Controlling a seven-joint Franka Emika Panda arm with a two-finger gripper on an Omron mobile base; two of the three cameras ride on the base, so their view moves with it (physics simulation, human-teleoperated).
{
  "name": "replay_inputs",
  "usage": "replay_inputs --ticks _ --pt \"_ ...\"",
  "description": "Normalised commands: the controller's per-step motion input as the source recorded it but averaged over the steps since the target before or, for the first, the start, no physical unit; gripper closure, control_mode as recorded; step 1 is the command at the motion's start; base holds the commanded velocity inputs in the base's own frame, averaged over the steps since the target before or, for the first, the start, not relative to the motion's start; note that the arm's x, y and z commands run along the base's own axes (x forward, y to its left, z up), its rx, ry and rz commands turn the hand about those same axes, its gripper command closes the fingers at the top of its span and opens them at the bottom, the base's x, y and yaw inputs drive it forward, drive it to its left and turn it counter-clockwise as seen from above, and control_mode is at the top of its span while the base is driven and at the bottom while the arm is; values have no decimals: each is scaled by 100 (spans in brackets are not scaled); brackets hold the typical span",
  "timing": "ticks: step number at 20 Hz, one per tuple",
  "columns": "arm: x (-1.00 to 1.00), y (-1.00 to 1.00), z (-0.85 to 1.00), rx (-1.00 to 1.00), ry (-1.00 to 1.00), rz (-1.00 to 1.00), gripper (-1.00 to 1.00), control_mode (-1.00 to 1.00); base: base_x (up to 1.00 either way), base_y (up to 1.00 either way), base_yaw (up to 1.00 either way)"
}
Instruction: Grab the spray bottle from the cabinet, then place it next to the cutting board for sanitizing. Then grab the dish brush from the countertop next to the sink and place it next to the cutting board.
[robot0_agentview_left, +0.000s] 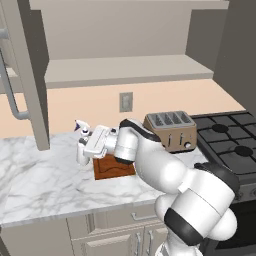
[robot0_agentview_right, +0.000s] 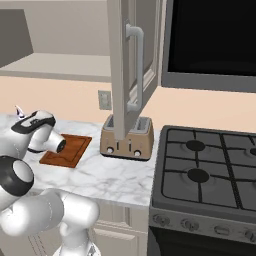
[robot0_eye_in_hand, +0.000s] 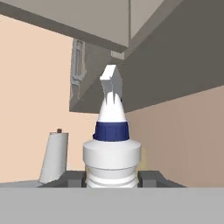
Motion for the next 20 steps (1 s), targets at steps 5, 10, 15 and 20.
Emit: replay_inputs --ticks 5,10,15,20 --pt "9 3 -1 -5 10 -14 100 -100 0 0 0" --pt "15 0 -18 0 13 -1 100 -100 0 0 0" --pt "2 0 -29 -1 -8 3 100 -100 0 0 0" --pt "0 0 -25 0 -5 4 100 -100 0 0 0"
